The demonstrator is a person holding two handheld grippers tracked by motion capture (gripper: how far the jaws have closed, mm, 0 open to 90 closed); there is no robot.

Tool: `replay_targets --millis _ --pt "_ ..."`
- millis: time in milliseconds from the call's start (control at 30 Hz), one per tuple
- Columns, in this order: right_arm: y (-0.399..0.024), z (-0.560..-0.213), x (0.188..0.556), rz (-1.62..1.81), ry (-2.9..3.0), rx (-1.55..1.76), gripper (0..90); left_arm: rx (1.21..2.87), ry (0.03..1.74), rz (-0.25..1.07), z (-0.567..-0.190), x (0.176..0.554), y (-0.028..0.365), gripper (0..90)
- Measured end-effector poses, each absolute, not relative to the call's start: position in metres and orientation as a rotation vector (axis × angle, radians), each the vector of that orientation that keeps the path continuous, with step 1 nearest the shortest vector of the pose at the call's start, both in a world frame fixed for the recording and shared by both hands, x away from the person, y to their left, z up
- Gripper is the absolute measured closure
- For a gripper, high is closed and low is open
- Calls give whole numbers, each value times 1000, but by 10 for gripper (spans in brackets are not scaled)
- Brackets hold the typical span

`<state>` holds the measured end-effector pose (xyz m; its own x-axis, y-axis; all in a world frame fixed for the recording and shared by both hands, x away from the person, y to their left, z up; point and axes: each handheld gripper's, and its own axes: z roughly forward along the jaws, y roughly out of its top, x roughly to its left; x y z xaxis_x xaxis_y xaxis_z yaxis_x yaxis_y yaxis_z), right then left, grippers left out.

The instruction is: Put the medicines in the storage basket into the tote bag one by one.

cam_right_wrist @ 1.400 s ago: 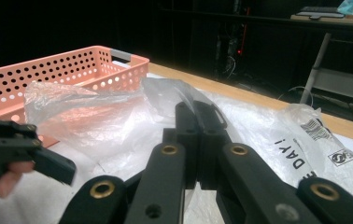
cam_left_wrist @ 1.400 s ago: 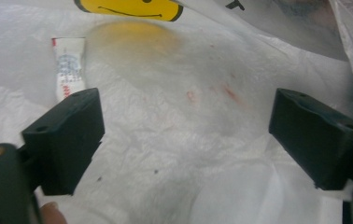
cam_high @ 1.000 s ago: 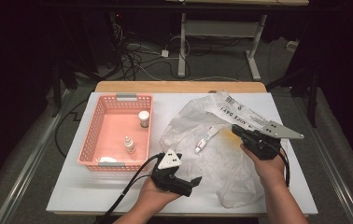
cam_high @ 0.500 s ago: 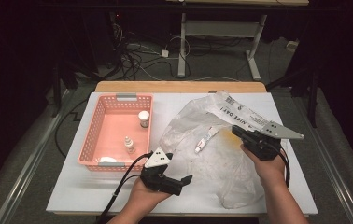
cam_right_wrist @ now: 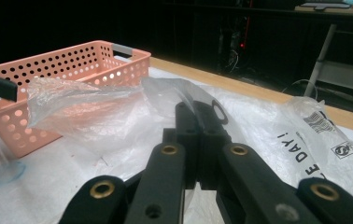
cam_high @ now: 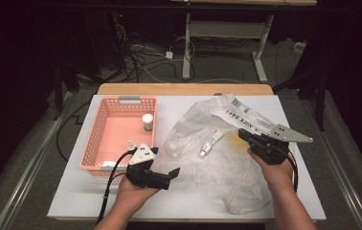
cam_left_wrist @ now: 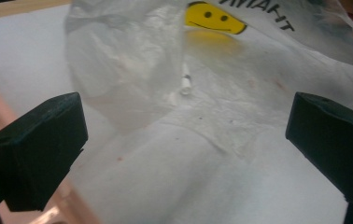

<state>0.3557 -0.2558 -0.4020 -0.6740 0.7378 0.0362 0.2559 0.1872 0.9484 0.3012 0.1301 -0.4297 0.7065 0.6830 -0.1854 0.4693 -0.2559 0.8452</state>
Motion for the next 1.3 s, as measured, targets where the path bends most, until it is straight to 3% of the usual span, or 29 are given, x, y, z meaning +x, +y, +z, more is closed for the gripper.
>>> replay_targets --millis 500,1300 --pt "-256 -403 357 1499 2055 931 900 1869 1017 367 -425 313 171 0" --pt "-257 -402 356 1503 2044 917 900 1785 1160 395 -426 323 223 0"
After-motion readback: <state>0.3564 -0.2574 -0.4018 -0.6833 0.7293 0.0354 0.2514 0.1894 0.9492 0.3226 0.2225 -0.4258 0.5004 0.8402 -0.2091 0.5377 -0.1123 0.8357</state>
